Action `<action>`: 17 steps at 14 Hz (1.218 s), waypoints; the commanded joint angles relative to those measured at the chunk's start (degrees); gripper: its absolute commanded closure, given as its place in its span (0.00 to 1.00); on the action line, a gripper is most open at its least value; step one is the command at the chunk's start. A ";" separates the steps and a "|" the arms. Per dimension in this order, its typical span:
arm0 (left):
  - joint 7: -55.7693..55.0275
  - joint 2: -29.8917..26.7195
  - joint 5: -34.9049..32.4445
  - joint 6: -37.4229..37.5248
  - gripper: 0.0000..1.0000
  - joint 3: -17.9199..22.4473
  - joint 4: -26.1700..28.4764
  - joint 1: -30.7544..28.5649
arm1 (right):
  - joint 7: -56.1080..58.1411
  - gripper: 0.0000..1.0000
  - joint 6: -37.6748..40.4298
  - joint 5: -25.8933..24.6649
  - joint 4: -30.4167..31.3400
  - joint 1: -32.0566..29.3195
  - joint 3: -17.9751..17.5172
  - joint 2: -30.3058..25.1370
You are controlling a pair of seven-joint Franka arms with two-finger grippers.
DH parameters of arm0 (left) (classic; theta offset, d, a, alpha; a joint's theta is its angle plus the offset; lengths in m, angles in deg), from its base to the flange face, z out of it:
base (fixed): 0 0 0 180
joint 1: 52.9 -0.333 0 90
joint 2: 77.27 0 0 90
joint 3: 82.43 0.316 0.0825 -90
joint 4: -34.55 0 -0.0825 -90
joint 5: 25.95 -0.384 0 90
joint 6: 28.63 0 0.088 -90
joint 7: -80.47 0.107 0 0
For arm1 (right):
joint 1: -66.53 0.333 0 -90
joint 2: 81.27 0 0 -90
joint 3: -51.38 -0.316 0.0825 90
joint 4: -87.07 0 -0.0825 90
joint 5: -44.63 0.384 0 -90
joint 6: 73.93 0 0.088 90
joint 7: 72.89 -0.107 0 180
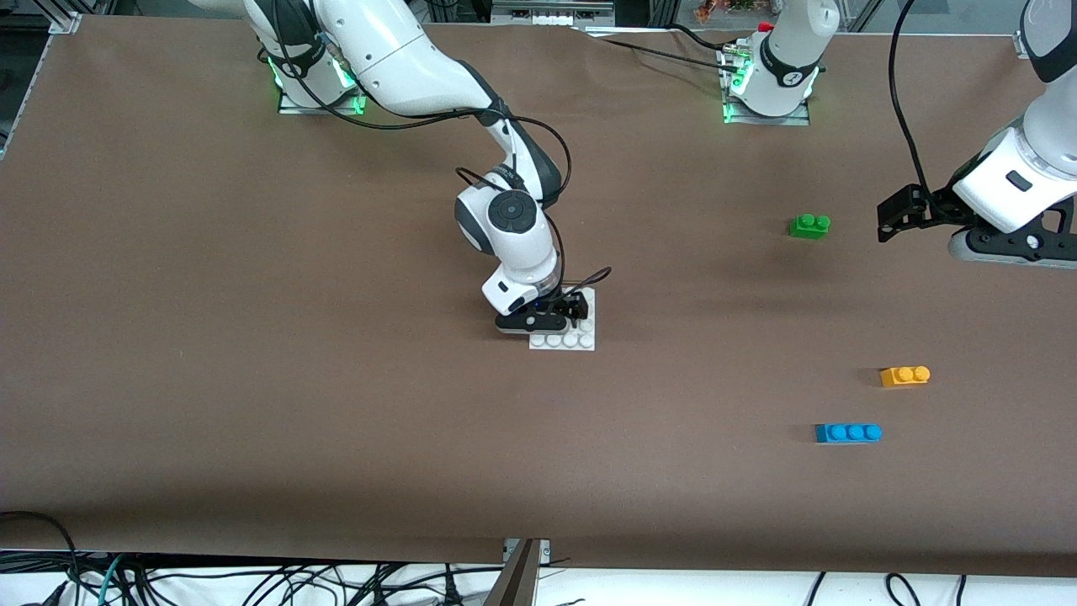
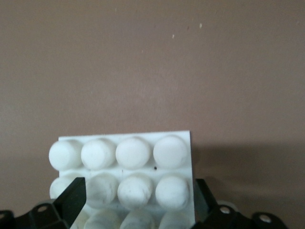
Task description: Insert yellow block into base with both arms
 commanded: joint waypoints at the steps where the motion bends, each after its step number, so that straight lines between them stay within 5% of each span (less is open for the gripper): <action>1: 0.88 0.59 0.98 0.44 0.00 0.10 -1.46 0.02 | 1.95 0.00 6.13 -1.19 -3.20 0.03 1.31 -1.92; 5: 0.88 0.59 0.98 0.44 0.00 0.10 -1.46 0.02 | 12.13 0.00 19.58 -0.93 -6.37 -1.54 6.23 -7.36; 17: 0.88 0.59 1.16 0.44 0.00 0.10 -1.46 0.02 | 41.15 0.00 37.26 -0.40 -5.93 -19.30 13.53 -22.48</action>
